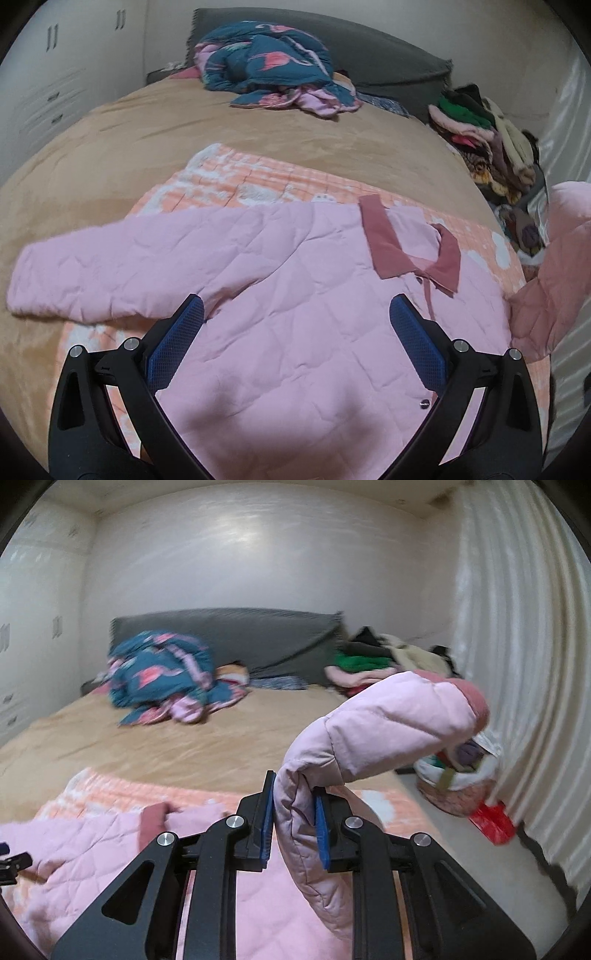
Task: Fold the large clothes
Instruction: 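Lift the sleeve with the right tool and fold it across the jacket front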
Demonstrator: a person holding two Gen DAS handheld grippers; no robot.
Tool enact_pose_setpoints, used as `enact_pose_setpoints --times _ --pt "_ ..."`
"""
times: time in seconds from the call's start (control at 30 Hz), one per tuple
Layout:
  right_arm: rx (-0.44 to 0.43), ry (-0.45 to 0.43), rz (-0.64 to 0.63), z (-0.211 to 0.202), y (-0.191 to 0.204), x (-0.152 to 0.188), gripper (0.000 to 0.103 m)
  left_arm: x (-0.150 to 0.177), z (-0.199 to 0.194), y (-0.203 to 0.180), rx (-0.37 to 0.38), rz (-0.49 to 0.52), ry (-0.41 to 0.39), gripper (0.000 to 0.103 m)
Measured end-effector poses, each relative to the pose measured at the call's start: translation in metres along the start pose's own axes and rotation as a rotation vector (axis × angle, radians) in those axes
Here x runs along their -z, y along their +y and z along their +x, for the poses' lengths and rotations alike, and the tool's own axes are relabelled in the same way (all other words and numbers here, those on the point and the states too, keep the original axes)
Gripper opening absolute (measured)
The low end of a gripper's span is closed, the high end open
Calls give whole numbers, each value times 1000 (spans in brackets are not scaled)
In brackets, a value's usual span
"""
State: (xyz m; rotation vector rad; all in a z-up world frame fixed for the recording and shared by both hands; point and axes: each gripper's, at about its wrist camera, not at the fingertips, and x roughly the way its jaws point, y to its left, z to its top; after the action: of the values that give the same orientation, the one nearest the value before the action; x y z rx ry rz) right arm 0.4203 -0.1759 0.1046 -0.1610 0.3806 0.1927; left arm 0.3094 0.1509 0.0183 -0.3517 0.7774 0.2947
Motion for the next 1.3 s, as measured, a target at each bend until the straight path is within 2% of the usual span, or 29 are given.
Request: enact_pose_setpoints --times 0.13,0.27,0.37,0.47,0.6,0.77,0.83,0.87,1.0,1.07,1.13,1.3 --pt "-65 43 -82 23 59 20 18 13 14 19 63 -90 8 94" --pt "-122 129 -132 50 114 51 18 15 28 26 77 -90 28 94" --pt "-151 183 -158 65 147 76 18 14 31 32 121 -108 23 94" --pt "-175 155 -203 63 174 94 21 12 35 38 158 -135 38 94" --pt "-236 167 -197 60 192 105 29 9 39 48 215 -194 53 94" --pt "-304 237 -182 66 214 120 41 5 36 60 258 -241 43 94" --pt "-380 292 -155 66 220 126 57 6 38 62 267 -255 50 94" --pt "-425 316 -158 62 225 129 59 5 39 62 265 -256 53 94" --pt "-470 303 -183 35 218 132 77 8 46 58 280 -246 80 94" --pt "-459 295 -142 27 197 130 79 10 48 52 280 -227 86 94" --pt "-395 289 -65 25 158 126 79 14 52 41 284 -197 98 94" --pt "-109 316 88 40 57 128 79 24 59 -1 314 -69 123 94"
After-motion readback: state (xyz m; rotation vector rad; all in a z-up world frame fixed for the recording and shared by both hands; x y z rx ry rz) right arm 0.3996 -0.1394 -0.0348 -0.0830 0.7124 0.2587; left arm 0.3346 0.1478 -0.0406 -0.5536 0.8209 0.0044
